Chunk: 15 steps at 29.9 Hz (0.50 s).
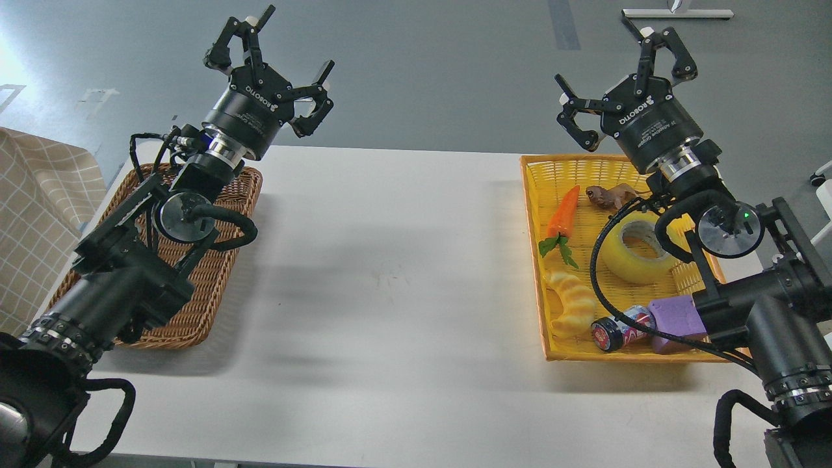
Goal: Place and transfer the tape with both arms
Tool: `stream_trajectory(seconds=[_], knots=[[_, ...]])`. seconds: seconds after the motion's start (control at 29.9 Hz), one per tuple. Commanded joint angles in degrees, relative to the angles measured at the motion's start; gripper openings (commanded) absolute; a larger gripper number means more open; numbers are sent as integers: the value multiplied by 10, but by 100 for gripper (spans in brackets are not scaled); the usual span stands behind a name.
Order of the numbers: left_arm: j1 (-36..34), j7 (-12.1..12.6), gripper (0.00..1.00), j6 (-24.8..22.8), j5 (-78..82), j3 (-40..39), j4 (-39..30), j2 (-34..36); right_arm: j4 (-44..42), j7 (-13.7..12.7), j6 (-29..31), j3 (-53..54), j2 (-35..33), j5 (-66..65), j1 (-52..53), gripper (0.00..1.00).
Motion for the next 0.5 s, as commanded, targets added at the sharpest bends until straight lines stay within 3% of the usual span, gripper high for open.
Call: stream_trajectory(seconds=[0.0,0.47], knots=[[0,1,98,0,0,1,0,0,-1,0,0,0,1,1,-1,100],[-3,1,98,0,1,1,3,-1,-2,0,0,0,0,0,-1,100]])
